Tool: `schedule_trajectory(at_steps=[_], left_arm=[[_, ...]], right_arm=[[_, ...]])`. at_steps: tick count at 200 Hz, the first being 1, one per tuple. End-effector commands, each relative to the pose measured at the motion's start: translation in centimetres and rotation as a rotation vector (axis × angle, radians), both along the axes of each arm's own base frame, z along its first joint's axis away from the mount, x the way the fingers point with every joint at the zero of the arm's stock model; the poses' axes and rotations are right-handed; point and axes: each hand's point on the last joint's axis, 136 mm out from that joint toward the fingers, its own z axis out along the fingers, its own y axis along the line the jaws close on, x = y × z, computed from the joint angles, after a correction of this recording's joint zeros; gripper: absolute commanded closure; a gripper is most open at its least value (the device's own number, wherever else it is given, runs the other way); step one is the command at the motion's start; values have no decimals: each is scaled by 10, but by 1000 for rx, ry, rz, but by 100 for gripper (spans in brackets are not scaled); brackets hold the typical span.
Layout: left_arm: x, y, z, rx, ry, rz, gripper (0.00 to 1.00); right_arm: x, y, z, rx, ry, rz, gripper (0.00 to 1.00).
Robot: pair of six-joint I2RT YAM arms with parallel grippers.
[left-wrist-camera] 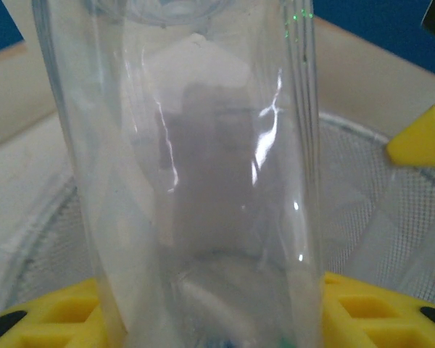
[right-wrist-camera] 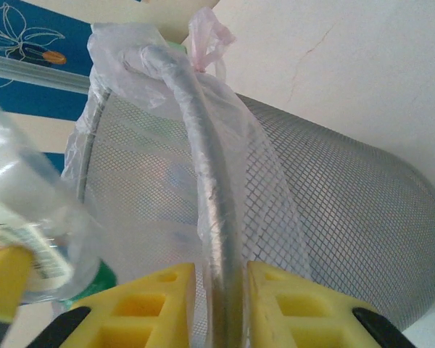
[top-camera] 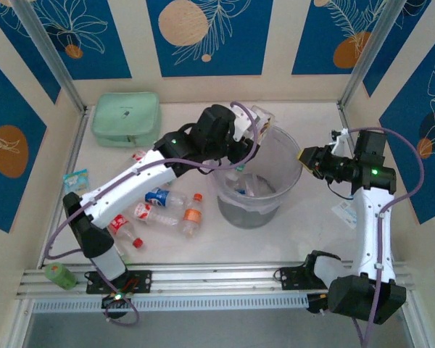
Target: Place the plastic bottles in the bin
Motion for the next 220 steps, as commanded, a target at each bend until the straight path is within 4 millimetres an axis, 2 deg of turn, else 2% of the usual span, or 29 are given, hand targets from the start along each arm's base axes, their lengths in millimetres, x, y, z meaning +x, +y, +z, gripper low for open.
schedule_trajectory(at_steps=[1, 31, 72, 97, 109, 130, 172, 220], left_arm=[[-11, -10, -25, 11, 85, -40, 87], [-16, -21, -60, 16, 188, -51, 87], [-21, -34, -107, 32, 289, -42, 81], [-21, -34, -129, 70, 301, -27, 69], [-21, -34, -131, 75, 303, -25, 58], [-22, -35, -125, 59, 296, -34, 44], [-23, -37, -111, 24, 277, -42, 28], [-23, -33, -89, 8, 241, -40, 24]], right_arm=[[-1, 6, -6, 19, 28, 19, 75], [1, 8, -9, 14, 35, 23, 75], [1, 9, -11, 4, 41, 27, 75], [1, 9, -11, -3, 39, 30, 74], [1, 9, -10, -4, 38, 30, 73], [2, 9, -10, -3, 37, 30, 69], [2, 9, -12, -1, 41, 35, 61], [1, 10, -14, 0, 46, 42, 58]])
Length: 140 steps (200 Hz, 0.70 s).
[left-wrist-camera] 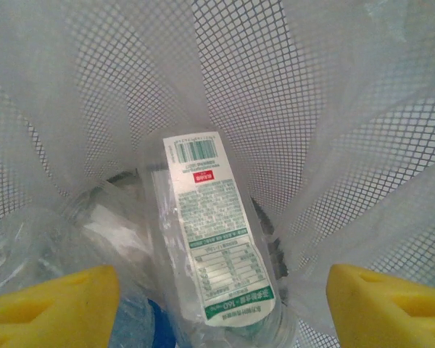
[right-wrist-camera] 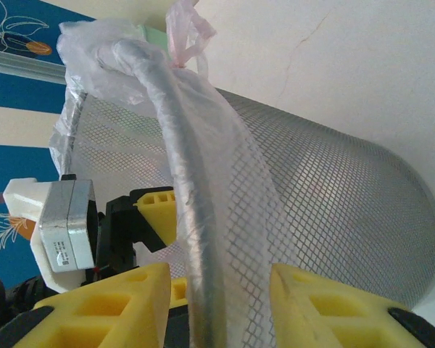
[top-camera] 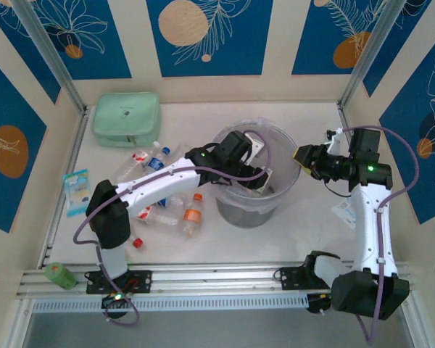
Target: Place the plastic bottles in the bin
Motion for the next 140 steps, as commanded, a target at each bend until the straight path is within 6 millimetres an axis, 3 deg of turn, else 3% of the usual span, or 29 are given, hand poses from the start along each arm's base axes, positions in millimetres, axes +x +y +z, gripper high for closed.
schedule_trajectory(at_steps=[1, 32, 67, 109, 140], left_arm=[[-7, -1, 41, -67, -53, -18, 24], [-2, 9, 69, -46, -133, -12, 20], [3, 35, 113, 0, -271, 13, 15], [11, 98, 148, 58, -353, 116, 10], [19, 150, 140, 53, -322, 227, 10]], right_arm=[[-4, 6, -4, 16, 14, 29, 58], [-5, 6, -3, 16, 15, 31, 56], [-5, 6, -4, 21, 26, 28, 55], [-6, 5, -3, 15, 25, 24, 55], [-5, 5, -6, 15, 32, 24, 54]])
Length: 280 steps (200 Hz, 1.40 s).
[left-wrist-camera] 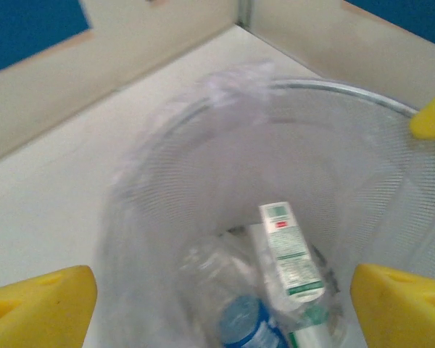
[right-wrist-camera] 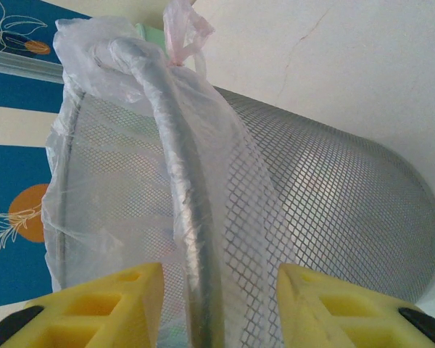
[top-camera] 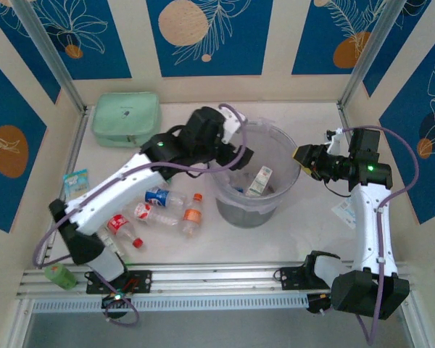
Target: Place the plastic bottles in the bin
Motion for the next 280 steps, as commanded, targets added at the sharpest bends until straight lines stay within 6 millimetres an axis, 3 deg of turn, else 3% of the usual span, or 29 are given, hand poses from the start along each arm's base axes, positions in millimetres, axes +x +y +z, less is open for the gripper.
schedule_trajectory(at_steps=[1, 26, 48, 83, 125, 151, 175, 196, 243, 280], left_arm=[[8, 49, -17, 53, 30, 107, 10], [20, 90, -53, 15, 134, 225, 11], [17, 113, -103, 57, 226, 307, 14], [-5, 109, -174, 89, 438, 312, 20], [-60, 106, -223, 55, 624, 324, 25], [-90, 86, -248, 60, 700, 303, 27], [-103, 93, -266, 115, 722, 354, 26], [-99, 99, -276, 136, 701, 392, 24], [-90, 92, -302, 146, 703, 410, 20], [-78, 94, -308, 217, 658, 449, 25]], right_arm=[[-5, 5, -5, 15, 28, 24, 54], [-5, 5, -5, 11, 29, 23, 54], [-7, 2, -8, -4, 34, 13, 53], [-6, 1, -10, -2, 45, 9, 52], [-4, -1, -18, -14, 75, 8, 49], [0, -5, -21, -25, 67, -11, 49], [3, -3, -15, 0, 50, -16, 49], [4, -3, -14, -5, 51, -14, 49], [1, -2, -16, 0, 54, -13, 49], [-2, 1, -17, 1, 53, -2, 48]])
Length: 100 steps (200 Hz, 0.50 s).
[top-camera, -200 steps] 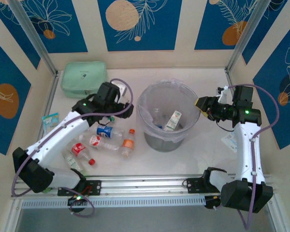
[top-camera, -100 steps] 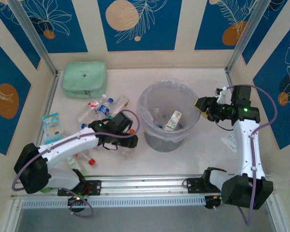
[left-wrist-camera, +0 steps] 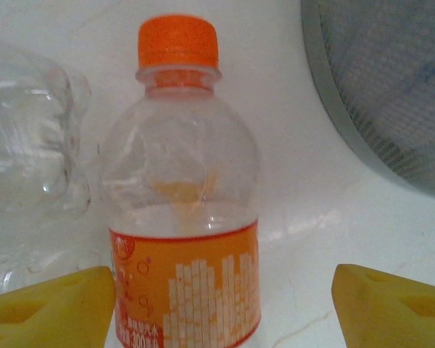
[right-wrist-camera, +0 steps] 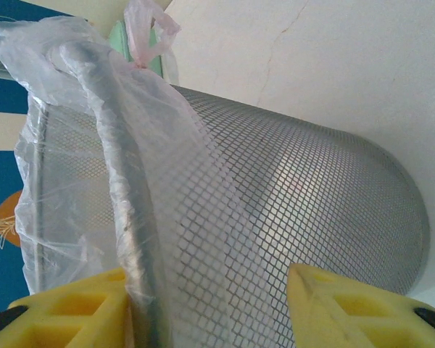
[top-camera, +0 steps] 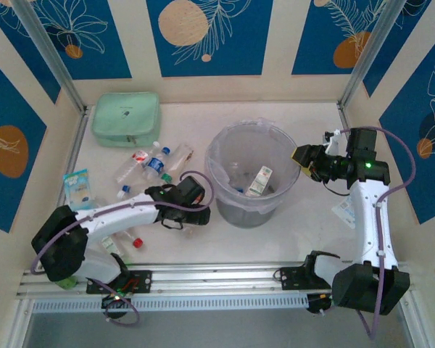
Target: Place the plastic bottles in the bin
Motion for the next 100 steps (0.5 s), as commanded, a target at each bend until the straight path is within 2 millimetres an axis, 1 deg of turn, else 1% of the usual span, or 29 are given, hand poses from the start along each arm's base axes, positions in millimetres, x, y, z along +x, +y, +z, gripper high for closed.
schedule_trajectory(at_steps=[1, 56, 81, 100], left_arm=[[6, 5, -14, 78, -6, 16, 25], [7, 6, -34, 109, 11, 21, 27], [8, 4, -35, 100, 12, 21, 32], [8, 3, -30, 105, 12, 14, 35]], right_arm=[[-7, 5, -2, 14, 8, 13, 48], [-5, 7, 3, 15, -2, 19, 48], [-5, 6, 2, 11, 0, 17, 48], [-4, 6, 1, 13, 1, 15, 48]])
